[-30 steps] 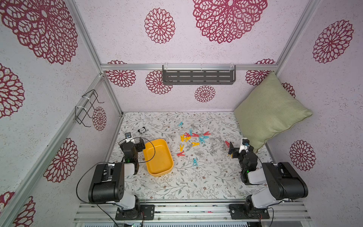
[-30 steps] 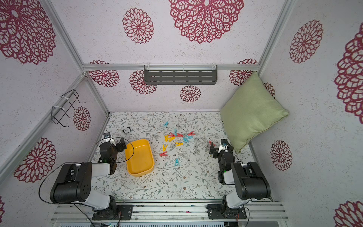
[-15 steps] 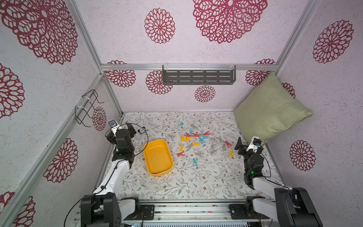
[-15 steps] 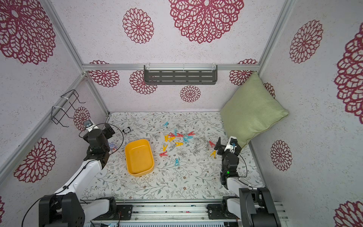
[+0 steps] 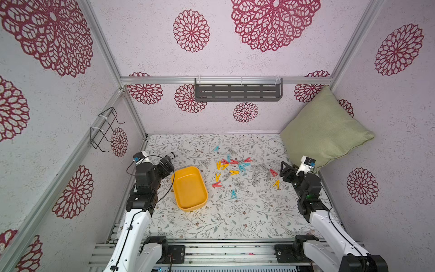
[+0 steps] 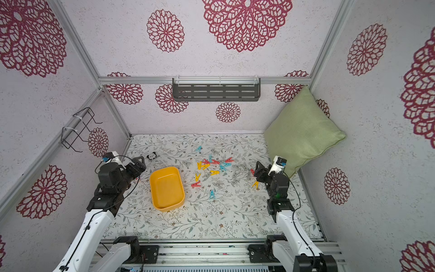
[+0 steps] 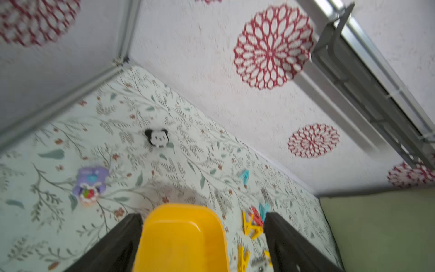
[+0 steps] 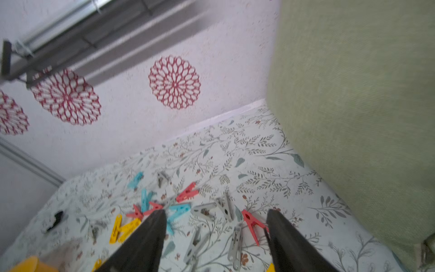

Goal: Put the clothespins into the storage box
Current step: Pick up the clothespin from the center of the board.

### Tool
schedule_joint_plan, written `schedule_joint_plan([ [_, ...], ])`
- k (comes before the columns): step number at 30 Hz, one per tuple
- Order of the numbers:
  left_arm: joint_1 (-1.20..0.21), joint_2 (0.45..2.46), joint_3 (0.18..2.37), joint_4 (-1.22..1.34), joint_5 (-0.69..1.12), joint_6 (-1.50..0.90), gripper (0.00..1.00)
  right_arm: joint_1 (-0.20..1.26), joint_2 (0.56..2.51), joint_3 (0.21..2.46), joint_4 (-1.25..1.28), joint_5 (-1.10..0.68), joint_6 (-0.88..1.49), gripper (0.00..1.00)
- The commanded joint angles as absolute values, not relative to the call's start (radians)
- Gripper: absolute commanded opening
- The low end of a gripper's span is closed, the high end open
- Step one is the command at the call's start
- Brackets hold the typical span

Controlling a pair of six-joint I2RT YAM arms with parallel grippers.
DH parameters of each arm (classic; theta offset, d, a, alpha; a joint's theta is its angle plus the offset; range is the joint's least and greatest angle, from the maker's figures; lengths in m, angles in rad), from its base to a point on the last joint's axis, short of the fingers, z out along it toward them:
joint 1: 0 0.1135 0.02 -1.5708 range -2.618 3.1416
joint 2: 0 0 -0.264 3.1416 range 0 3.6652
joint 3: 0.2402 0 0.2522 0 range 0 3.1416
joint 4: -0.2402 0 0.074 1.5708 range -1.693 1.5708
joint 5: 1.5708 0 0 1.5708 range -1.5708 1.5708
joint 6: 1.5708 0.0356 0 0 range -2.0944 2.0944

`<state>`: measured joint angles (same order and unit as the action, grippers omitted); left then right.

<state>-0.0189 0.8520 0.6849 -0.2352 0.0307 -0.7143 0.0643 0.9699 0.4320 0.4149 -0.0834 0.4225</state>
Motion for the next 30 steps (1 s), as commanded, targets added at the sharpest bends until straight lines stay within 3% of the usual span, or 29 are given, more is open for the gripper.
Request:
schedule_joint_plan([
  [1,-0.082,0.808,0.611,-0.341,0.195,-0.809,0.85,0.072,1.048,0.493,0.218,-0.304,0.471,0.55],
  [4,-0.156,0.765,0.535,-0.321,0.227,-0.883,0.81,0.135,1.124,0.516,0.193,-0.381,0.488,0.50],
  [13,-0.350,0.694,0.480,-0.354,0.187,-0.985,0.70,0.439,1.300,0.622,0.086,-0.303,0.469,0.34],
  [30,-0.378,0.639,0.443,-0.381,0.181,-1.023,0.72,0.785,1.630,0.883,-0.120,0.019,0.380,0.33],
])
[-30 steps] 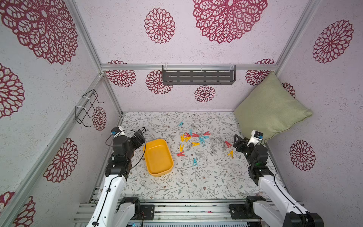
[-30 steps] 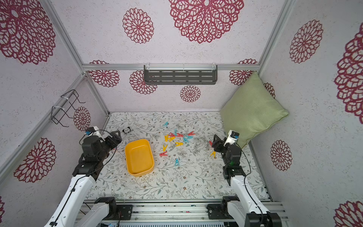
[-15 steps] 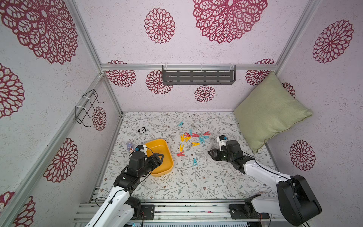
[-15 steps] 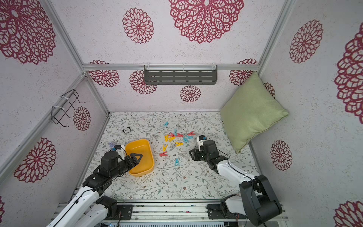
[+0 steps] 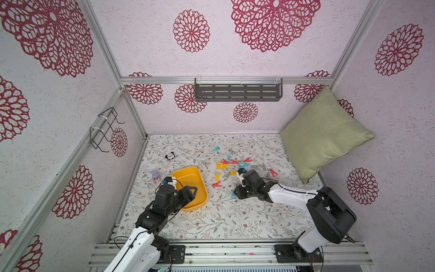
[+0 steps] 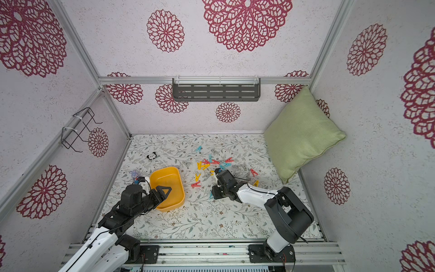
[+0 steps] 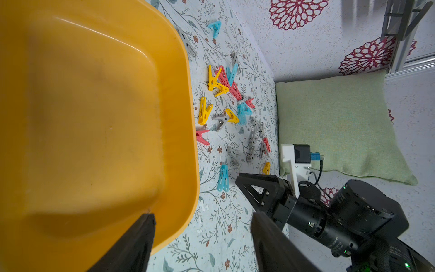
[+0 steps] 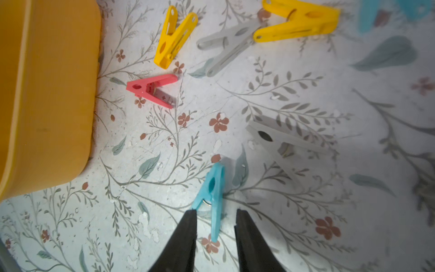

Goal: Put the clothespins into the storage box
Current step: Pick up the clothespin from the center of the board.

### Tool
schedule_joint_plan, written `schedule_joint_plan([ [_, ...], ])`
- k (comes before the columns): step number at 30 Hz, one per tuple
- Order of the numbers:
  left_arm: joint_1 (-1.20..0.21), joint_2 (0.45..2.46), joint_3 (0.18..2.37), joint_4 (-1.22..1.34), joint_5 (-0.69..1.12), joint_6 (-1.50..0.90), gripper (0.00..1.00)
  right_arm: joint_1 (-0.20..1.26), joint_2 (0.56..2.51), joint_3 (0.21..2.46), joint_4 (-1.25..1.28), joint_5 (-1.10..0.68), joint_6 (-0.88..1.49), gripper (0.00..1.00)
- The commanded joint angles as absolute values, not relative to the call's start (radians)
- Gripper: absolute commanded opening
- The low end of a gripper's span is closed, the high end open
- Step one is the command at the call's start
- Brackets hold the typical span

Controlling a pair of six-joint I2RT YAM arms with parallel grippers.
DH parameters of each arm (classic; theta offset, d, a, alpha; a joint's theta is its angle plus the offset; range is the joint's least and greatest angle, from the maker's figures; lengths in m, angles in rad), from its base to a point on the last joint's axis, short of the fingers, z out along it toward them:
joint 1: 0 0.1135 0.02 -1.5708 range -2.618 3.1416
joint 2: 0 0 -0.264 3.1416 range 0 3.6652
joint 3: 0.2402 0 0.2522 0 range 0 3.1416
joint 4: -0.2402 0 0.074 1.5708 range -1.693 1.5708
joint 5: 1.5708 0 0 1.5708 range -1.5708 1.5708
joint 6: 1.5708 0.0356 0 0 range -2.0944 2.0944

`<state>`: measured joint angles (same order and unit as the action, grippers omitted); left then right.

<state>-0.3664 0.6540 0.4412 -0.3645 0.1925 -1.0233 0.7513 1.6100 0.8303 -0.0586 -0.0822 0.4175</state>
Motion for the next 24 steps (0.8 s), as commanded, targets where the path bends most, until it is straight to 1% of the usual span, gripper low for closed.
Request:
schedule_joint_plan([
  [1,-0.379,0.634,0.443,-0.387,0.180,-1.022,0.72,0.796,1.648,0.901,-0.134,0.035,0.375,0.33],
  [3,-0.380,0.624,0.445,-0.398,0.178,-1.022,0.72,0.815,1.672,0.924,-0.155,0.058,0.367,0.30],
  [6,-0.379,0.603,0.445,-0.414,0.171,-1.022,0.73,0.832,1.686,0.942,-0.182,0.091,0.365,0.30],
  [12,-0.380,0.571,0.448,-0.438,0.157,-1.023,0.73,0.853,1.649,0.935,-0.217,0.153,0.367,0.30],
  [16,-0.380,0.574,0.451,-0.439,0.156,-1.025,0.74,0.854,1.634,0.933,-0.241,0.165,0.361,0.30],
  [24,-0.380,0.570,0.450,-0.437,0.163,-1.030,0.74,0.855,1.651,0.918,-0.229,0.149,0.353,0.24],
])
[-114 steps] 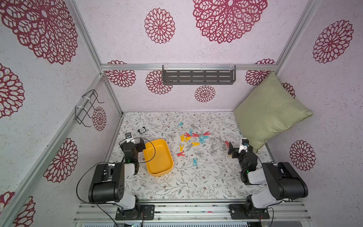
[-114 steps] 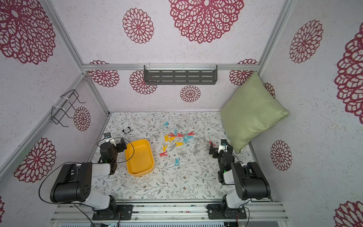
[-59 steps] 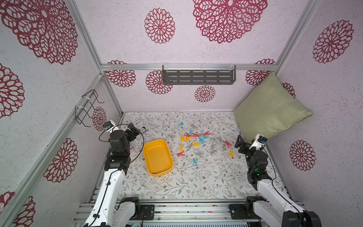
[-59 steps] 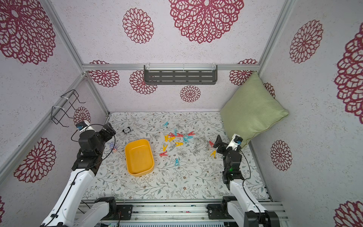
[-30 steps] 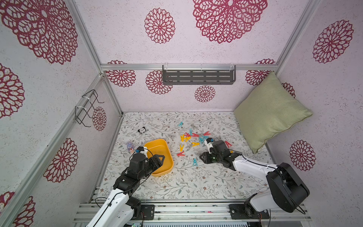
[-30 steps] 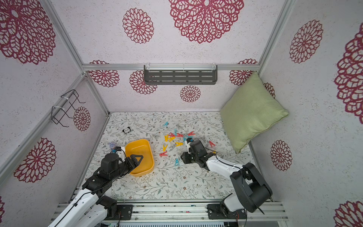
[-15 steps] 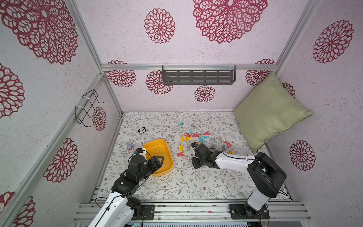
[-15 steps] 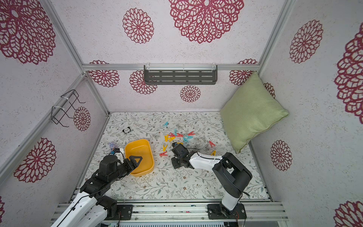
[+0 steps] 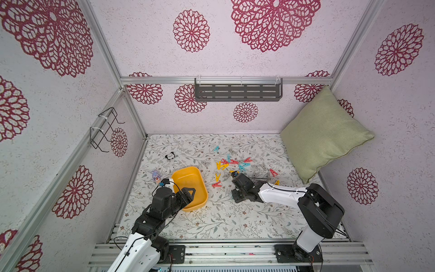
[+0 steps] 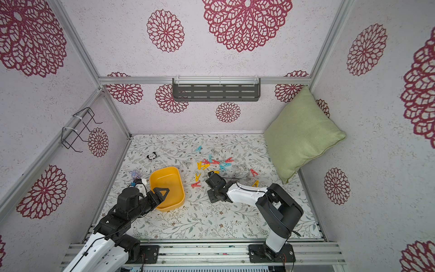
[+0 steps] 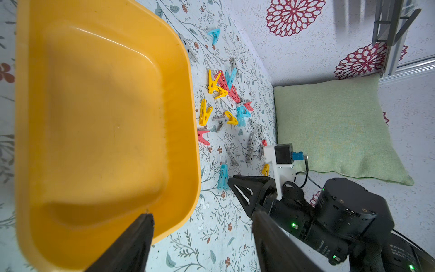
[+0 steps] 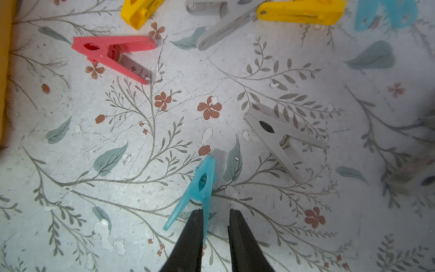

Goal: Put the clothespins into the storage box
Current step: Pick up the clothespin from the center of the board.

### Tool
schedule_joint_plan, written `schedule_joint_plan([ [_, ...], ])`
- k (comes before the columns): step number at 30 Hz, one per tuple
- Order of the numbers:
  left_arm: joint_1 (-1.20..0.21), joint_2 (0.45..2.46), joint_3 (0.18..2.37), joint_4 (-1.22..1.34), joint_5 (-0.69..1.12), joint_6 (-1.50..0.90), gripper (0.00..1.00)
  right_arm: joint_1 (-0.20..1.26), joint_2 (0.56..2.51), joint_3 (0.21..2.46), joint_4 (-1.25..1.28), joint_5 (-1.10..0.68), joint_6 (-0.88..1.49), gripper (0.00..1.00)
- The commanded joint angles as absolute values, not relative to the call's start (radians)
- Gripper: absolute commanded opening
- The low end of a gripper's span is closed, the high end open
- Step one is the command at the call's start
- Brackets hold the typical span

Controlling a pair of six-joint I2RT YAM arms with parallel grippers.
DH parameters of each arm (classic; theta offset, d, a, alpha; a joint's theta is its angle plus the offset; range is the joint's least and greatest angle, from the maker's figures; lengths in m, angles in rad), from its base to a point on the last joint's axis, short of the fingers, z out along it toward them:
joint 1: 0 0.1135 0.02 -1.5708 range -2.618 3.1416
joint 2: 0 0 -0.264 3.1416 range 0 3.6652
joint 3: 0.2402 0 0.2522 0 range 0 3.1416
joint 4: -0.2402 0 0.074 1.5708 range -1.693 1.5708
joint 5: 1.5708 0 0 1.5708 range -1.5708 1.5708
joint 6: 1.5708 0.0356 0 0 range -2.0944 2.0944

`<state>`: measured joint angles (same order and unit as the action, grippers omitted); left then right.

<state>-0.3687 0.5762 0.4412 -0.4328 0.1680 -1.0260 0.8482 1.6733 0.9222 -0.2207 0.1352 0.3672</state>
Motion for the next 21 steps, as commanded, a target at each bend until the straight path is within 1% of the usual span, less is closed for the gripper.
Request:
schedule_joint_plan([
  [1,-0.380,0.566,0.448,-0.438,0.163,-1.032,0.74,0.854,1.655,0.916,-0.225,0.143,0.353,0.24],
  [5,-0.380,0.556,0.447,-0.442,0.163,-1.036,0.74,0.854,1.670,0.916,-0.214,0.130,0.351,0.20],
  [8,-0.380,0.550,0.445,-0.448,0.160,-1.034,0.74,0.854,1.683,0.917,-0.209,0.123,0.352,0.20],
  [16,-0.380,0.549,0.443,-0.449,0.161,-1.035,0.74,0.856,1.709,0.908,-0.193,0.109,0.354,0.22],
  [21,-0.379,0.547,0.444,-0.453,0.157,-1.035,0.74,0.859,1.715,0.901,-0.190,0.104,0.353,0.22],
])
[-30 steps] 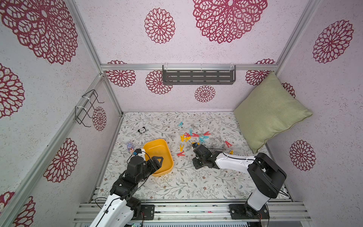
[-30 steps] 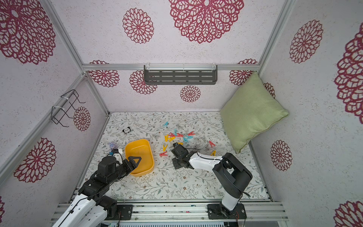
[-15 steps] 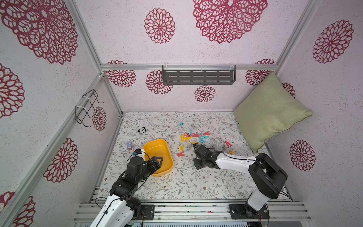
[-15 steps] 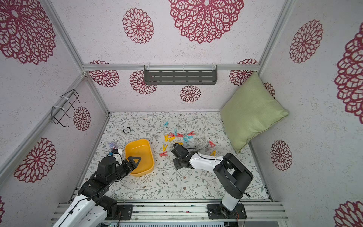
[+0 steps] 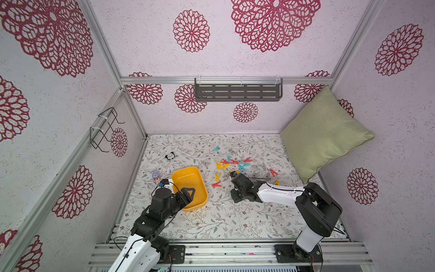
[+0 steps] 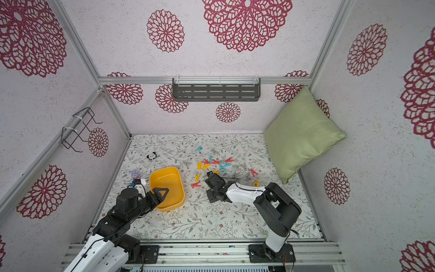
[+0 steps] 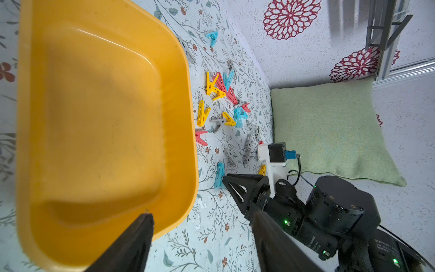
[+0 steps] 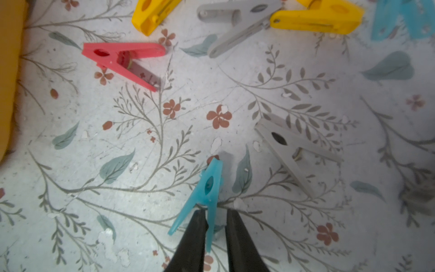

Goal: Put the clothespins into the storage box
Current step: Pick up the clothespin from the center of the board.

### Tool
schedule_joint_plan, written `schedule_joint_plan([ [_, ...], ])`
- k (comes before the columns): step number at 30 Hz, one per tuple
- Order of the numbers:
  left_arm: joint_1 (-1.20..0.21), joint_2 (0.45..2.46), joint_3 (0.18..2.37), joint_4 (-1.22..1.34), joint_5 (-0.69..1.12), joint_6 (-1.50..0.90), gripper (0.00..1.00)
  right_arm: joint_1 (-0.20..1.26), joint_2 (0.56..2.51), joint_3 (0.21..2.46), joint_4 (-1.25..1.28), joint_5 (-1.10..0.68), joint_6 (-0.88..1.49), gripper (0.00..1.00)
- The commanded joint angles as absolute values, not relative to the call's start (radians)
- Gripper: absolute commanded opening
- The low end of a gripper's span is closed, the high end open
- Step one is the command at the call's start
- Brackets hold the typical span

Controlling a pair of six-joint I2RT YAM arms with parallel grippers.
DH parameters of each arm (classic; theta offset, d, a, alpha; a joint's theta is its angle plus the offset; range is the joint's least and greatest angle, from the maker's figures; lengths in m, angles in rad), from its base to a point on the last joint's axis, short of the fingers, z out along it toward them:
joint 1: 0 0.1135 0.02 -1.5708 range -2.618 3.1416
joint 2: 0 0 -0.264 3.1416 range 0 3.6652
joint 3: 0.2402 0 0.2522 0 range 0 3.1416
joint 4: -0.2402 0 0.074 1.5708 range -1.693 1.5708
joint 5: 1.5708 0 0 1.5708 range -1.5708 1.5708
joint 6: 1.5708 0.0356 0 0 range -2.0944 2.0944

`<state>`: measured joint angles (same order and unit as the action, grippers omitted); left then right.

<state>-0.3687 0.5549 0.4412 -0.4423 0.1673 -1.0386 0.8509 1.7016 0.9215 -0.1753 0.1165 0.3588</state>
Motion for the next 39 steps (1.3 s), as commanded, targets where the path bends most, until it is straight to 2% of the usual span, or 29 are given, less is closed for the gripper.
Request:
schedule_joint_plan([
  [1,-0.379,0.547,0.443,-0.454,0.155,-1.035,0.74,0.861,1.711,0.895,-0.187,0.102,0.354,0.23],
  [9,-0.380,0.549,0.443,-0.448,0.153,-1.040,0.75,0.864,1.695,0.874,-0.175,0.105,0.354,0.18],
  [17,-0.380,0.549,0.478,-0.483,0.119,-1.017,0.75,0.864,1.666,0.925,-0.174,0.124,0.339,0.02],
  [29,-0.358,0.593,0.662,-0.649,0.003,-0.890,0.84,0.872,1.704,1.166,-0.201,-0.003,0.305,0.00],
  [33,-0.289,0.626,0.702,-0.669,0.040,-0.850,0.86,0.899,1.762,1.271,-0.196,-0.072,0.307,0.00],
  [39,-0.083,0.662,0.705,-0.661,0.198,-0.809,0.89,0.970,1.907,1.467,-0.232,-0.110,0.298,0.00],
])
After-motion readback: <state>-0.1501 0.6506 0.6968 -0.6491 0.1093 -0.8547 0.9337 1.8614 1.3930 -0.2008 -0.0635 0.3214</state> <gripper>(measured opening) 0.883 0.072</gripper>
